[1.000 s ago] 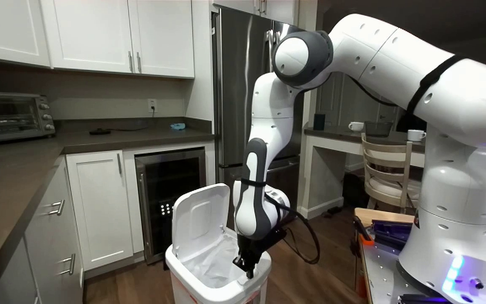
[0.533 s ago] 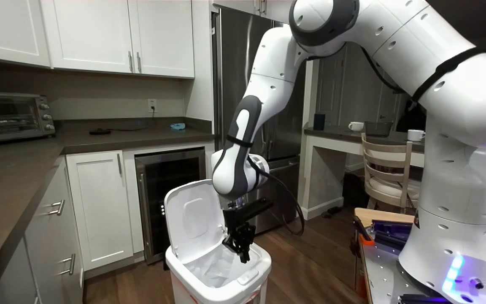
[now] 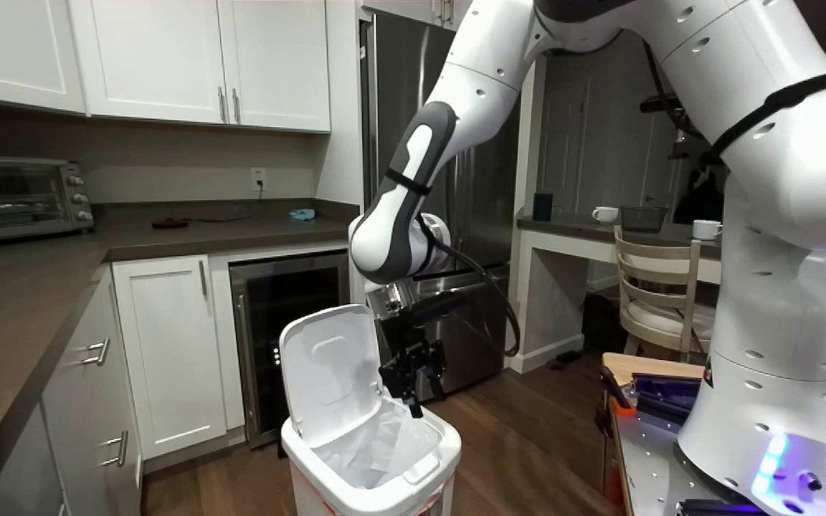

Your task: Press the button on the bin

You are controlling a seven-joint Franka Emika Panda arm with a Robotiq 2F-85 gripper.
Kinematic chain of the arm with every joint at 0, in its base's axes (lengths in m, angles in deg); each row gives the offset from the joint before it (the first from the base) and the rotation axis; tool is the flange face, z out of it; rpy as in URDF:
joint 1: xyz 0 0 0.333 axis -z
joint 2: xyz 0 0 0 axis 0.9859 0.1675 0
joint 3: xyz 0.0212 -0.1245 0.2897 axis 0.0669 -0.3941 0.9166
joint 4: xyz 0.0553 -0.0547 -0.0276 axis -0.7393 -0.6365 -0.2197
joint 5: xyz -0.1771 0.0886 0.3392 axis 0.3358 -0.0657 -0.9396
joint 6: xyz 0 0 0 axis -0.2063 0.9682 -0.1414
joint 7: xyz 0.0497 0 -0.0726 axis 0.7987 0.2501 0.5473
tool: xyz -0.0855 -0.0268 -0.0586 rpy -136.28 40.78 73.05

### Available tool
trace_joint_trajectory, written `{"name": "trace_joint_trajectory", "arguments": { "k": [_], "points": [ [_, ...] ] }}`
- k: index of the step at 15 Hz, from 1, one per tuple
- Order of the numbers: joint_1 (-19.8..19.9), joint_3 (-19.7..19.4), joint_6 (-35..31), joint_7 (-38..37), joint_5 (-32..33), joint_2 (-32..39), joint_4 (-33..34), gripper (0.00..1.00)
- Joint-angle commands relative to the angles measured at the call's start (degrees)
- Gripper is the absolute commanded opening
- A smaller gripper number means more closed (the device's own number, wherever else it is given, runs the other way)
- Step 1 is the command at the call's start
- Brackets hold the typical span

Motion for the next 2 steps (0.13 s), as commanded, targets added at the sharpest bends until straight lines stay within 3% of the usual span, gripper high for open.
{"name": "trace_joint_trajectory", "arguments": {
  "k": [1,2],
  "points": [
    [-0.7,-1.5,1.8,0.7,-0.1,-9.5,-8.5,0.95],
    [-0.7,-2.3,2.1,0.0,0.5,-12.1,-11.1,0.99]
  ]
}}
